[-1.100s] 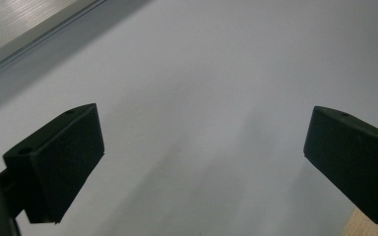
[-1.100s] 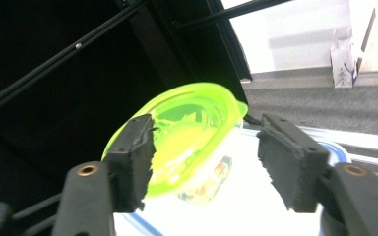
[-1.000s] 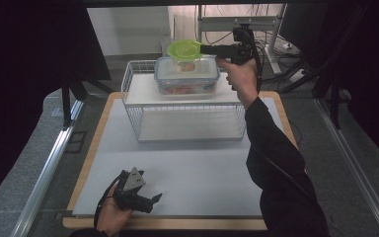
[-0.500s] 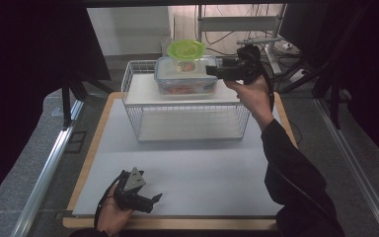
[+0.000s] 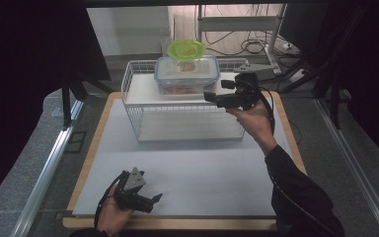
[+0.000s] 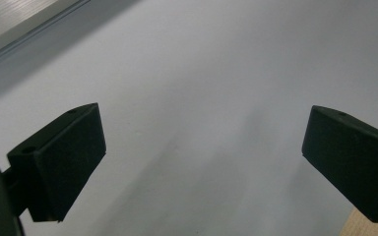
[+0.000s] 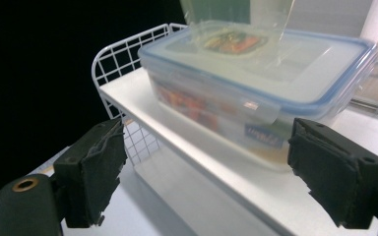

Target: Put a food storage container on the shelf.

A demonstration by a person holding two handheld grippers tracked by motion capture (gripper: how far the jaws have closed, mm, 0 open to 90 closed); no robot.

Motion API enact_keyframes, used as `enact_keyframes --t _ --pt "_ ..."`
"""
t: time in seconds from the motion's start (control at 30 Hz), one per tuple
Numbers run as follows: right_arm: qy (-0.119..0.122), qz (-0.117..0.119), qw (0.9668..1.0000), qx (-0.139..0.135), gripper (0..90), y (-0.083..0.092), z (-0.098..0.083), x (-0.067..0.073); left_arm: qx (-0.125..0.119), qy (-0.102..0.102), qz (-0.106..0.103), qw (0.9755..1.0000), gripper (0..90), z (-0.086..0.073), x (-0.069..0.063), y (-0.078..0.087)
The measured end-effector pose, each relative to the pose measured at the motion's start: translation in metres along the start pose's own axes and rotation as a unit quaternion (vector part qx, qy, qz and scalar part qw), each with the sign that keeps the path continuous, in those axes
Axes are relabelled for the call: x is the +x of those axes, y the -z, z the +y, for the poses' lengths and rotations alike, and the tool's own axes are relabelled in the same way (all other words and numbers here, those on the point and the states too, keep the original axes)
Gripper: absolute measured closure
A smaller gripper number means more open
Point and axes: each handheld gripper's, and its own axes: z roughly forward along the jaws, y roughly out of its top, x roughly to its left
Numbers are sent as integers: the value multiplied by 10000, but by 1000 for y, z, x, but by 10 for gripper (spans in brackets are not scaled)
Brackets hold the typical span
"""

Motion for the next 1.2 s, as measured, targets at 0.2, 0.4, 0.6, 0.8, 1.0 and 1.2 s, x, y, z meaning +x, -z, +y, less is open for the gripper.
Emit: enact_keyframes --t 0.2,0.4,0.6,0.8,1.0,1.2 --pt "70 161 9998 25 128 0 -15 9 -5 9 -9 10000 27 0 0 0" --pt "300 152 9994 36 101 2 -31 19 -2 1 -5 10000 27 0 0 0" --pt "462 148 9988 73 77 5 -46 25 9 -15 -8 10000 27 0 0 0" --pt "562 254 9979 211 31 7 -70 26 43 -57 8 10000 27 0 0 0" --pt "506 317 9978 277 5 11 -89 23 25 -40 -3 10000 27 0 -1 0" --pt "561 289 9973 362 0 17 -103 29 16 -63 14 10000 27 0 -1 0"
